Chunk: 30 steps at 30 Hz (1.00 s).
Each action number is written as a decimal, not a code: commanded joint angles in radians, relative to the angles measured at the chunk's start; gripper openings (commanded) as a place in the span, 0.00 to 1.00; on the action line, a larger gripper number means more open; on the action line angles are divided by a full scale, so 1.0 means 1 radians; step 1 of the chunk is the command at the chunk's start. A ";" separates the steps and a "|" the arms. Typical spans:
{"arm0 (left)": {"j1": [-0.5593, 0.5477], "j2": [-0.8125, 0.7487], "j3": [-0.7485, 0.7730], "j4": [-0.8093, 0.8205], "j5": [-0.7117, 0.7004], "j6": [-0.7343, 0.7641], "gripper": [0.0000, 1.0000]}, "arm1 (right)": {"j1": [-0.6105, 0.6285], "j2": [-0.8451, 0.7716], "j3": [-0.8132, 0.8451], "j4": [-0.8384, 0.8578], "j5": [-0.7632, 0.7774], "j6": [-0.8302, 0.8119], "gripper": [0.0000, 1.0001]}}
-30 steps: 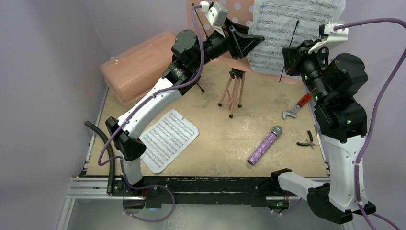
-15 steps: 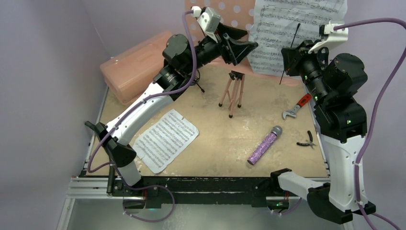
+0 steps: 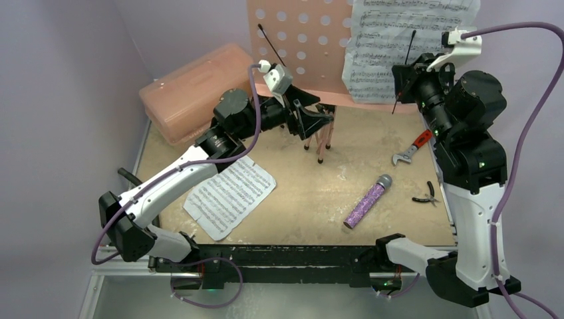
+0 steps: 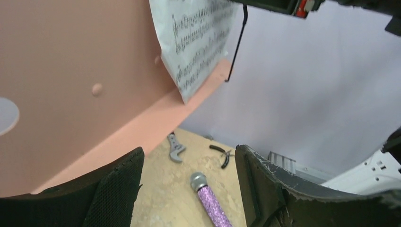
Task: Set up the instrument practice props
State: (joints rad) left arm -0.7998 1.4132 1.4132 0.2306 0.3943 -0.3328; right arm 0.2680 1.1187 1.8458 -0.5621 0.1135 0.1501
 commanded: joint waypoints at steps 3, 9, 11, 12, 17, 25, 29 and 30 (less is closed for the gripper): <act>0.003 -0.072 -0.084 -0.043 0.097 0.063 0.70 | 0.000 0.028 0.041 0.021 0.009 0.011 0.06; 0.003 -0.144 -0.268 -0.025 0.086 0.114 0.72 | 0.001 0.032 0.055 0.019 0.015 0.021 0.00; 0.002 -0.169 -0.337 -0.030 0.046 0.154 0.73 | 0.000 0.032 0.054 0.019 0.015 0.023 0.00; 0.004 -0.178 -0.366 -0.032 0.027 0.170 0.74 | 0.000 0.033 0.054 0.018 0.014 0.025 0.00; 0.006 -0.161 -0.518 -0.018 -0.152 0.243 0.77 | 0.000 0.035 0.056 0.018 0.012 0.022 0.00; 0.054 0.072 -0.573 0.323 -0.236 0.232 0.74 | 0.001 0.040 0.058 0.014 0.003 0.029 0.00; 0.089 0.205 -0.500 0.467 -0.140 0.290 0.73 | 0.000 0.039 0.063 0.014 0.005 0.034 0.00; 0.096 0.234 -0.478 0.487 -0.129 0.296 0.73 | 0.001 0.038 0.061 0.013 0.004 0.034 0.00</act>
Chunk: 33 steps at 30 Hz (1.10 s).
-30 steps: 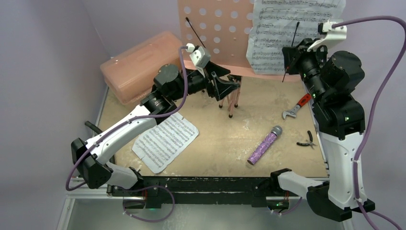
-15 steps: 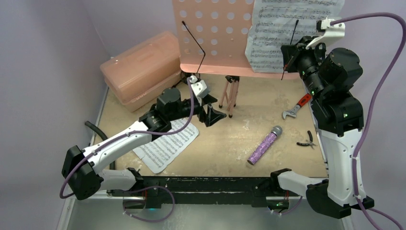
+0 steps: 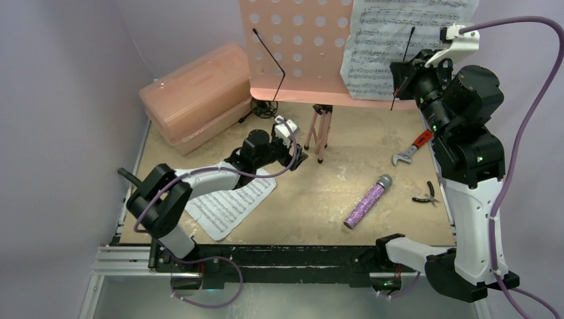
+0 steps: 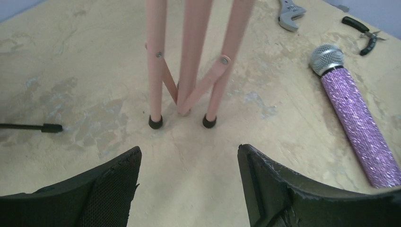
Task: Set up the instrument practice props
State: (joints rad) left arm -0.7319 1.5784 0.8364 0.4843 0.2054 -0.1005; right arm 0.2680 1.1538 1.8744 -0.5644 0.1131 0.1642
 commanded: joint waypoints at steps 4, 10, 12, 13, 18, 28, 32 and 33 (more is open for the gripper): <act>0.074 0.172 0.213 0.279 0.153 0.061 0.69 | 0.001 -0.006 0.022 0.021 0.005 0.032 0.00; 0.109 0.278 0.363 0.311 0.240 0.079 0.62 | 0.001 -0.014 0.013 0.030 0.004 0.051 0.00; 0.110 0.298 0.404 0.291 0.257 0.085 0.59 | 0.001 -0.015 0.015 0.030 0.005 0.053 0.00; 0.111 0.307 0.419 0.287 0.270 0.089 0.58 | 0.001 -0.015 0.014 0.030 0.004 0.054 0.00; 0.111 0.349 0.487 0.269 0.361 0.110 0.30 | 0.001 -0.014 0.012 0.028 0.006 0.051 0.00; 0.111 0.330 0.499 0.214 0.424 0.128 0.00 | 0.001 -0.019 0.002 0.032 0.011 0.046 0.02; 0.111 0.314 0.510 0.169 0.412 0.109 0.00 | 0.001 -0.017 0.011 0.029 0.018 0.039 0.08; 0.111 0.313 0.521 0.151 0.406 0.094 0.00 | 0.001 -0.016 0.013 0.029 0.021 0.040 0.10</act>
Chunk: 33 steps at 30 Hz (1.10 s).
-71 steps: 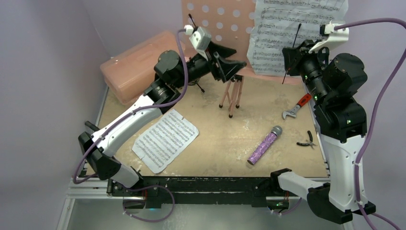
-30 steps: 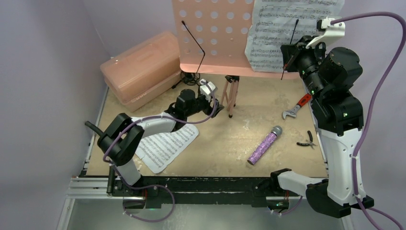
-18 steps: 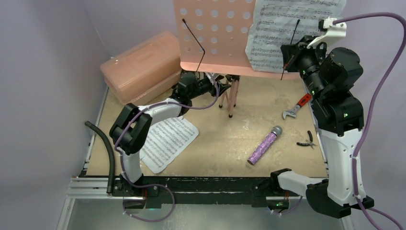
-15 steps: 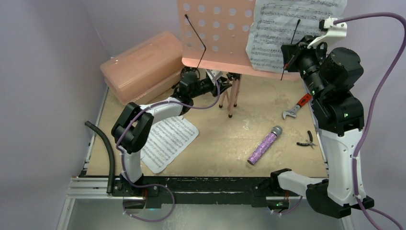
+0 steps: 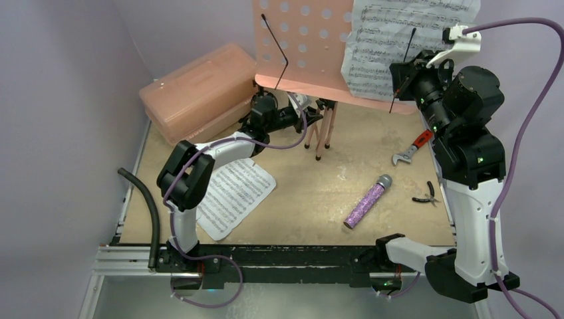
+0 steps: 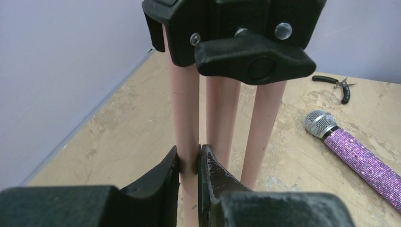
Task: Set up the instrument practice props
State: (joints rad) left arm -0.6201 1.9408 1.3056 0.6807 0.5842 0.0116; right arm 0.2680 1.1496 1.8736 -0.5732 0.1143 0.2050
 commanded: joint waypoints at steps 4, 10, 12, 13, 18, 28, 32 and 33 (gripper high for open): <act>0.000 -0.060 0.072 -0.126 0.009 -0.056 0.00 | 0.001 -0.020 0.010 0.041 0.048 -0.010 0.17; -0.001 -0.074 0.055 -0.145 -0.016 -0.075 0.00 | 0.001 -0.043 -0.001 0.055 0.060 -0.024 0.39; -0.001 -0.073 0.054 -0.147 -0.027 -0.089 0.00 | 0.001 -0.052 -0.001 0.061 0.067 -0.038 0.43; -0.001 -0.071 0.055 -0.147 -0.030 -0.096 0.00 | 0.001 -0.059 -0.003 0.066 0.069 -0.048 0.46; -0.001 -0.062 0.071 -0.155 -0.044 -0.124 0.00 | 0.000 -0.102 -0.036 0.102 0.047 -0.098 0.66; -0.001 -0.033 0.110 -0.184 -0.066 -0.175 0.00 | 0.000 -0.202 -0.118 0.076 -0.123 -0.170 0.85; -0.001 -0.031 0.119 -0.204 -0.076 -0.187 0.00 | 0.001 -0.248 -0.156 0.069 -0.203 -0.150 0.90; -0.001 -0.032 0.118 -0.204 -0.076 -0.187 0.00 | 0.000 -0.265 -0.180 0.074 -0.232 -0.152 0.94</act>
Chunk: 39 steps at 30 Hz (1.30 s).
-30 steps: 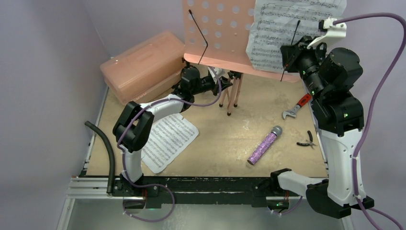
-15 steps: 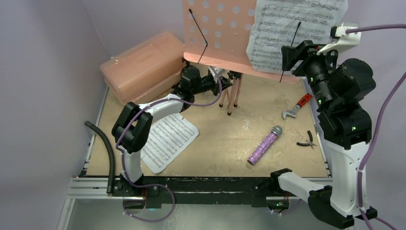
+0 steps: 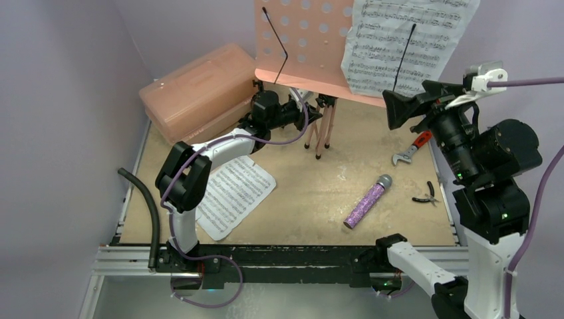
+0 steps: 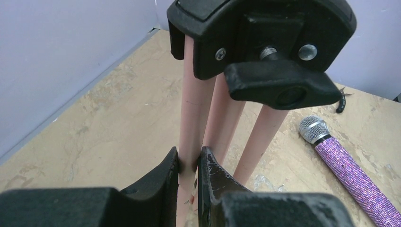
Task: Set up the instrument practice props
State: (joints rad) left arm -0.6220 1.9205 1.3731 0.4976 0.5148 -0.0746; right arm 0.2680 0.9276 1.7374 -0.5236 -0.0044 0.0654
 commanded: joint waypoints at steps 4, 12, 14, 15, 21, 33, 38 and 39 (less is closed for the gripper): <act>0.002 -0.010 0.048 -0.027 -0.010 -0.100 0.00 | 0.001 -0.140 -0.210 0.104 -0.221 -0.010 0.98; 0.002 -0.011 0.044 -0.025 -0.011 -0.101 0.00 | 0.000 -0.326 -0.574 0.240 -0.272 0.014 0.98; 0.001 -0.012 0.041 -0.024 -0.010 -0.101 0.00 | 0.001 -0.346 -0.642 0.248 -0.289 0.017 0.98; 0.001 -0.012 0.039 -0.024 -0.011 -0.102 0.00 | 0.001 -0.354 -0.669 0.249 -0.301 0.017 0.98; 0.001 -0.012 0.036 -0.025 -0.007 -0.103 0.00 | 0.000 -0.369 -0.850 0.301 -0.447 0.098 0.98; 0.001 -0.015 0.033 -0.027 -0.001 -0.105 0.00 | 0.001 -0.352 -1.148 0.535 -0.293 0.323 0.98; 0.001 -0.024 0.017 -0.011 0.030 -0.109 0.00 | 0.000 -0.336 -1.297 0.776 -0.417 0.366 0.98; 0.001 -0.025 0.011 -0.005 0.034 -0.112 0.00 | 0.000 -0.330 -1.318 0.815 -0.401 0.367 0.98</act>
State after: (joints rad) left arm -0.6220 1.9205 1.3785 0.4877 0.4980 -0.0940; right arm 0.2680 0.5831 0.4835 0.0467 -0.3592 0.3740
